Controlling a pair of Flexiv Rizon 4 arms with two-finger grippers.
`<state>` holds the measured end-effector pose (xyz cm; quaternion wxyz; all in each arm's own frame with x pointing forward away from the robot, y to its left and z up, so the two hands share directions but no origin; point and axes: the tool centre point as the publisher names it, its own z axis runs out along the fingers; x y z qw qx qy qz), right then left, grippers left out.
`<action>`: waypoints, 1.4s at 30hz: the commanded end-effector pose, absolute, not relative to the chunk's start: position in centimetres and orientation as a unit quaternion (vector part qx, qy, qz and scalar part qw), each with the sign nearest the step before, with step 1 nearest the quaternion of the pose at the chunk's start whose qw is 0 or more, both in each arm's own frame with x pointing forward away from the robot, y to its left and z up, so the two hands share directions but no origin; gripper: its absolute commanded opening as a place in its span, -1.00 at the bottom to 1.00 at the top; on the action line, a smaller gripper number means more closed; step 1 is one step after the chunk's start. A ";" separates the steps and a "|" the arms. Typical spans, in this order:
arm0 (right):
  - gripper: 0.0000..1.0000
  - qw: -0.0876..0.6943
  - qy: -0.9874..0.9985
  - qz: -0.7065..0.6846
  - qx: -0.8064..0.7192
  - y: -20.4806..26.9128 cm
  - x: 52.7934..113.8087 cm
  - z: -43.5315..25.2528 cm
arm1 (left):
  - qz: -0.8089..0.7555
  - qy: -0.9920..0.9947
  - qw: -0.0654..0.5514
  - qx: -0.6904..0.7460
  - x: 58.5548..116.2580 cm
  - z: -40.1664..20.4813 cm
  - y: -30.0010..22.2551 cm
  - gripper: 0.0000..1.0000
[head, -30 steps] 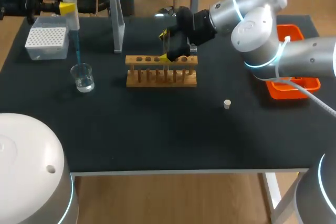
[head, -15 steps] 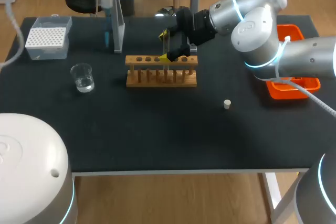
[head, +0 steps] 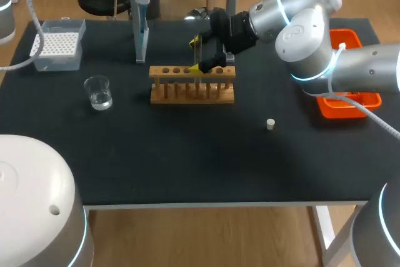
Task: Invert the test tube, pick up the pipette, mount the tip to pipette, aspirate from beaker and dispense into the tube, eject the tip, return the pipette, and cap with the stopper.
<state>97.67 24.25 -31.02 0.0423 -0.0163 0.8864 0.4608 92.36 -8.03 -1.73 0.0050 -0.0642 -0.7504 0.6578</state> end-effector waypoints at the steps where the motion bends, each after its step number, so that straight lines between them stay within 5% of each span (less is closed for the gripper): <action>1: 1.00 0.042 0.887 0.459 -0.016 24.2 97.7 -30.9 | 0.657 -0.751 0.006 -0.065 92.4 -1.7 -8.0 -1.00; 42: 1.00 0.042 0.887 0.459 -0.016 24.2 97.7 -30.9 | 0.697 -0.709 0.067 -0.085 97.6 2.0 -17.5 -1.00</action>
